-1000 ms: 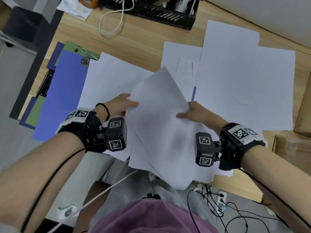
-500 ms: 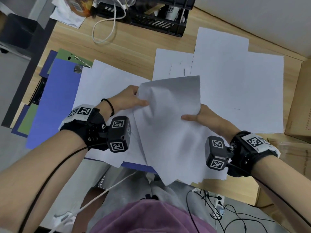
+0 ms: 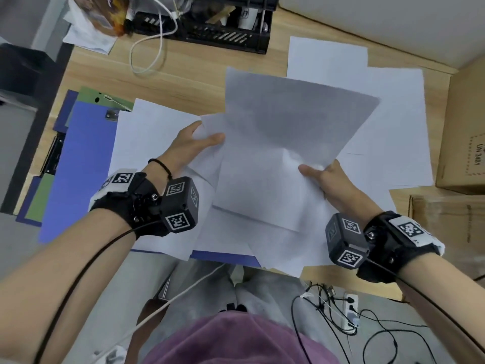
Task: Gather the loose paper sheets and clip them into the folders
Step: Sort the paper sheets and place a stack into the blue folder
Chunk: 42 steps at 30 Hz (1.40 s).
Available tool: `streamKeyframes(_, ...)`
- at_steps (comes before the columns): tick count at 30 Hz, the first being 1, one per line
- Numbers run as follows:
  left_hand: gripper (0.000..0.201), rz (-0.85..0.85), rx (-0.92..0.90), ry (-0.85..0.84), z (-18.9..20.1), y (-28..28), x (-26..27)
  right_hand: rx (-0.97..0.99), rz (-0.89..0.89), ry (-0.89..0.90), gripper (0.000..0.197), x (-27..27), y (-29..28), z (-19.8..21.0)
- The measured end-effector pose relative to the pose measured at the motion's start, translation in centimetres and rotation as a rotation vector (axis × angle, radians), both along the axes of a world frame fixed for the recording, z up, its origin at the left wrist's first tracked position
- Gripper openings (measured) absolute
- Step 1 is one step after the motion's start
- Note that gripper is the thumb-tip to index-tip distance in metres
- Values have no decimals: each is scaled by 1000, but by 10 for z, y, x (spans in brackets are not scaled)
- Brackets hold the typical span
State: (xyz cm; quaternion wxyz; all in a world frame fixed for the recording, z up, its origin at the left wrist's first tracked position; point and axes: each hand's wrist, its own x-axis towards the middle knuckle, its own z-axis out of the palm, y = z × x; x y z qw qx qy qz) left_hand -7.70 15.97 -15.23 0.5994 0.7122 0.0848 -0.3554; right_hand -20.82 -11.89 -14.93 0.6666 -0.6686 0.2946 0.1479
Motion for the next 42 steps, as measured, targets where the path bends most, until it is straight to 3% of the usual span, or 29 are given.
streamKeyframes(4, 74, 64, -44, 15, 3, 3, -7, 18, -102, -8, 24, -5, 10, 7)
streamKeyframes(7, 59, 128, -76, 15, 7, 12, -10, 68, -165, -50, 22, -8, 16, 13)
streamKeyframes(11, 64, 29, -180, 65, 21, 18, -21, 162, -202, -112, 37, -10, 25, 27)
streamKeyframes(14, 33, -34, -233, 86, 41, 9, -22, 134, -204, -139, 32, -4, 33, 42)
streamKeyframes(16, 33, -19, -229, 11, 58, 2, -20, 42, -177, -174, 27, 3, 35, 54)
streamKeyframes(21, 45, -54, -217, -224, 102, 1, -2, -172, -57, -297, 36, 19, 31, 99)
streamKeyframes(27, 37, -127, -317, -302, 154, 13, 4, -178, 47, -446, 45, 24, 39, 153)
streamKeyframes(31, 50, -89, -288, -358, 132, 28, -10, -175, 158, -342, 44, 7, 52, 140)
streamKeyframes(36, 39, -34, -205, -338, 90, 37, -36, -149, 110, -188, 52, -11, 65, 98)
streamKeyframes(39, 29, 18, -108, -372, 96, 30, -36, -192, 144, -249, 56, -2, 77, 103)
streamKeyframes(42, 31, 115, -139, -434, 119, 27, -25, -184, 109, -338, 52, 14, 81, 122)
